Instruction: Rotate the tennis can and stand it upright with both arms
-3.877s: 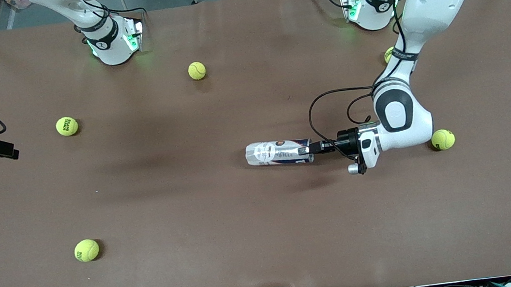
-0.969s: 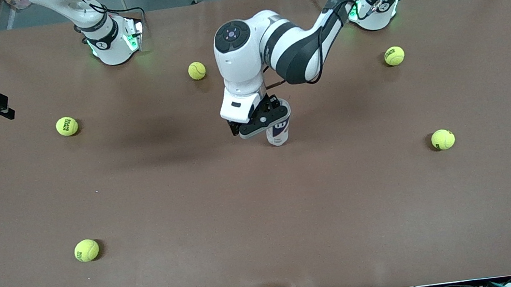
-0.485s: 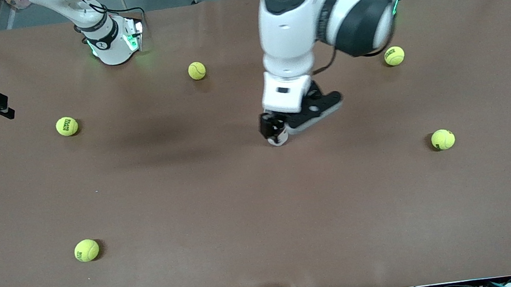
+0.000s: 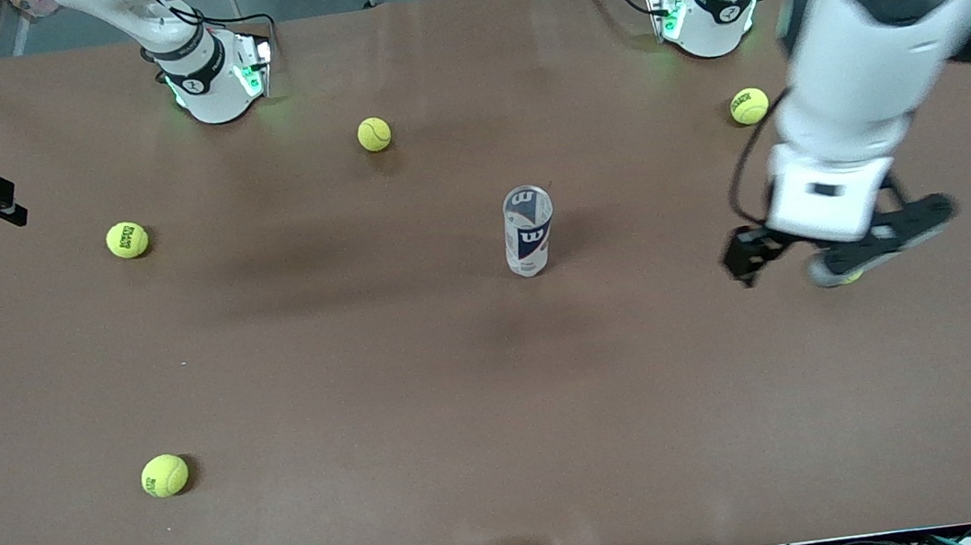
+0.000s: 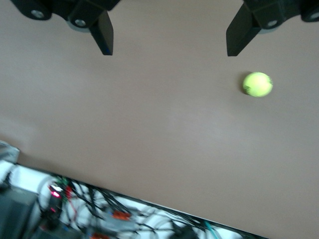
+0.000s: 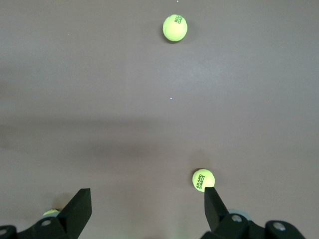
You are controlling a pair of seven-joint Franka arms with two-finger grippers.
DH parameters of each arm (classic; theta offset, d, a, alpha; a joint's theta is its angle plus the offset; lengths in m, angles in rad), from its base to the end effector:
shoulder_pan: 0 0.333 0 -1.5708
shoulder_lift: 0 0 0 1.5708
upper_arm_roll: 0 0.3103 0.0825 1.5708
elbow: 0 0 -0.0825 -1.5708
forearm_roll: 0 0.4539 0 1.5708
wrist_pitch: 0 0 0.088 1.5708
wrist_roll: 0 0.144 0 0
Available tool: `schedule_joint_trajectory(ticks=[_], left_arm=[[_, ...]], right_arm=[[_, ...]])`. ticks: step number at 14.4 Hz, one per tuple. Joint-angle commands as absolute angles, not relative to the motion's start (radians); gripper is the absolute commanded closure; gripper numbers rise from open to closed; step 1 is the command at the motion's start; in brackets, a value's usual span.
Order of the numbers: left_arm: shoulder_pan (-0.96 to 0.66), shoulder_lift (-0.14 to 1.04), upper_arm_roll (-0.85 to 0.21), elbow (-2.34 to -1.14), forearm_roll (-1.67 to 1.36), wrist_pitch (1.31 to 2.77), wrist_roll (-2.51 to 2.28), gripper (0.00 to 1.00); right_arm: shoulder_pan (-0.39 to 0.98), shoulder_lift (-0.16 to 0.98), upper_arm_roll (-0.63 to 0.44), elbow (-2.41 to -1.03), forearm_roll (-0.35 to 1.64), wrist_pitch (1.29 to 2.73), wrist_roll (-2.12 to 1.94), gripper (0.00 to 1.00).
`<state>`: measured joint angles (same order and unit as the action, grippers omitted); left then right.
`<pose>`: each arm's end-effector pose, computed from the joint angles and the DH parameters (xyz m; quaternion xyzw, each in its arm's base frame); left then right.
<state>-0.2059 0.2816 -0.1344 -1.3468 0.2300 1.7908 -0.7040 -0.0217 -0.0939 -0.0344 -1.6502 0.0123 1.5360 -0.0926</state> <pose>0.7041 -0.2077 0.5403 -0.9777 -0.1680 -0.1185 0.0419 0.5899 -0.0321 0.5930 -0.9997 -0.0185 0.0096 0.0085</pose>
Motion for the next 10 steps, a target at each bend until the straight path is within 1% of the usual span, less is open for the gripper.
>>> schedule_joint_trajectory(ticks=[1,4,6,8,10], left_arm=[[-0.141,0.236,-0.149,-1.373,0.216,1.779,-0.64,0.0],[-0.06,0.195,-0.149,-1.39,0.157,1.77,-0.377,0.0],[-0.005,0.135,-0.149,-1.445,0.112,1.756,-0.24,0.0],[0.078,0.066,-0.149,-1.502,0.065,1.721,-0.029,0.0],[0.145,0.035,-0.149,-1.513,0.035,1.671,0.141,0.0]], right_arm=[[-0.018,-0.124,-0.029,-1.68,-0.021,1.539,-0.107,0.0],[-0.017,-0.124,-0.026,-1.678,-0.026,1.539,-0.104,0.0],[-0.017,-0.123,-0.028,-1.68,-0.026,1.537,-0.098,0.0],[-0.018,-0.123,-0.026,-1.68,-0.025,1.532,-0.094,0.0],[-0.02,-0.123,-0.028,-1.68,-0.015,1.526,-0.086,0.0]])
